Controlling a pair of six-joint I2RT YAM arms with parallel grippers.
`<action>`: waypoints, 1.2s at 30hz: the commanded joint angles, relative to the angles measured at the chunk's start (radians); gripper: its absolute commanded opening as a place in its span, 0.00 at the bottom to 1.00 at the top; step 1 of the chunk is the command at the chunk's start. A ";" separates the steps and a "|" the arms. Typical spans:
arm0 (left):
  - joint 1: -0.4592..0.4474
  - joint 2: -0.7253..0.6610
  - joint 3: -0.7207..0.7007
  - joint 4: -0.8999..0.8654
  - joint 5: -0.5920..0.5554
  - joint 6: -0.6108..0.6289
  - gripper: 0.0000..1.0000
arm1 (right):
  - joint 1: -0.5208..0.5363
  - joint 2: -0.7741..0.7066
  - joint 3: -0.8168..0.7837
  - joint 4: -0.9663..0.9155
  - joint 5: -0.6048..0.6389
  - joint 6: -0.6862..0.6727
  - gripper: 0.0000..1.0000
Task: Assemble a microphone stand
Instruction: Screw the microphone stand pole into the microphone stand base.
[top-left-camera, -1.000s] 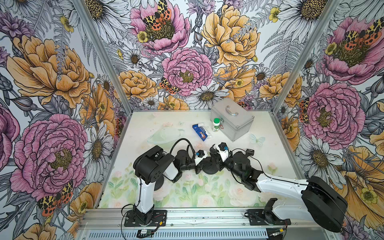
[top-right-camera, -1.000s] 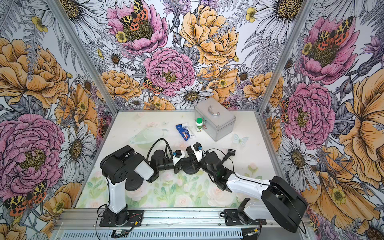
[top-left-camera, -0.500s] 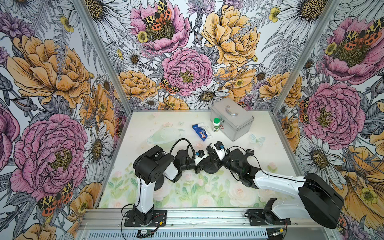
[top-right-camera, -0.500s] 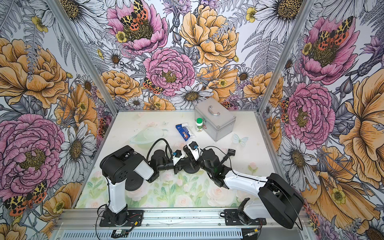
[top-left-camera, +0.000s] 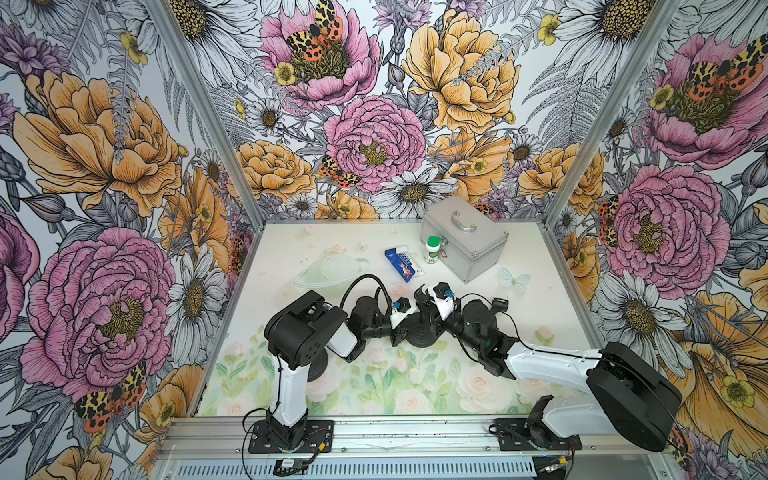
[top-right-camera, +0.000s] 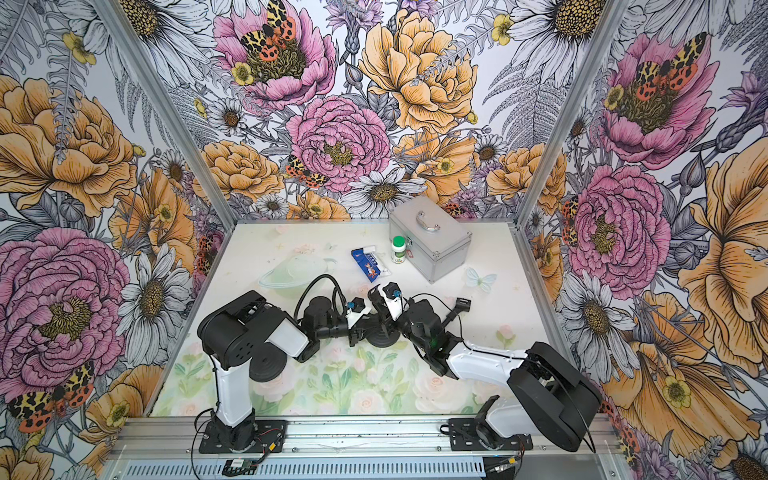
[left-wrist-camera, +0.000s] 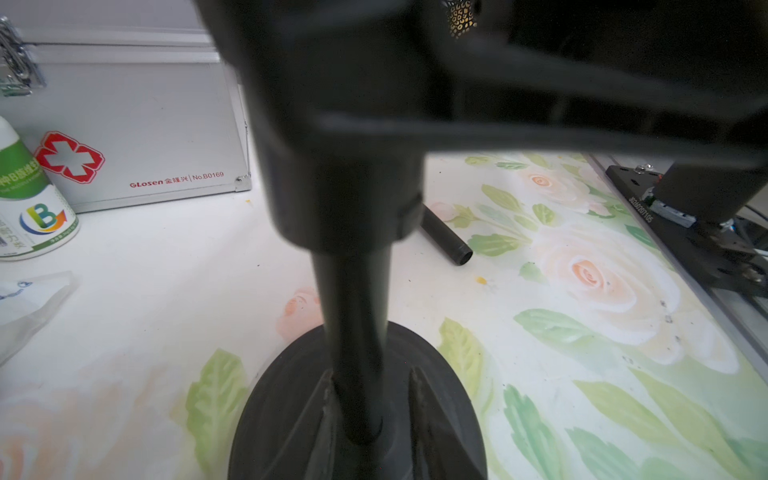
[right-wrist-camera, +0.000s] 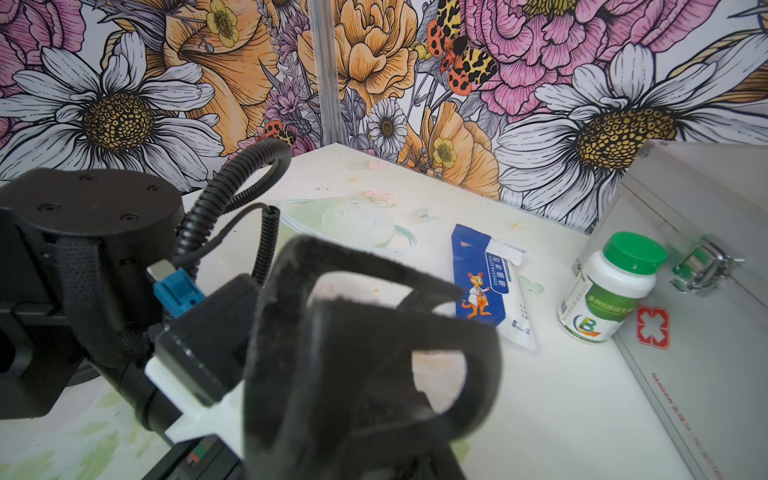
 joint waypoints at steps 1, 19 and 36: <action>-0.012 -0.050 0.026 0.040 0.026 -0.011 0.30 | -0.001 0.002 -0.042 -0.043 -0.032 0.033 0.05; -0.019 -0.042 0.059 0.069 0.041 -0.052 0.21 | -0.074 -0.057 -0.068 -0.094 -0.279 -0.076 0.50; -0.011 -0.041 0.017 0.121 0.015 -0.031 0.24 | -0.231 0.008 0.162 -0.369 -0.513 -0.280 0.54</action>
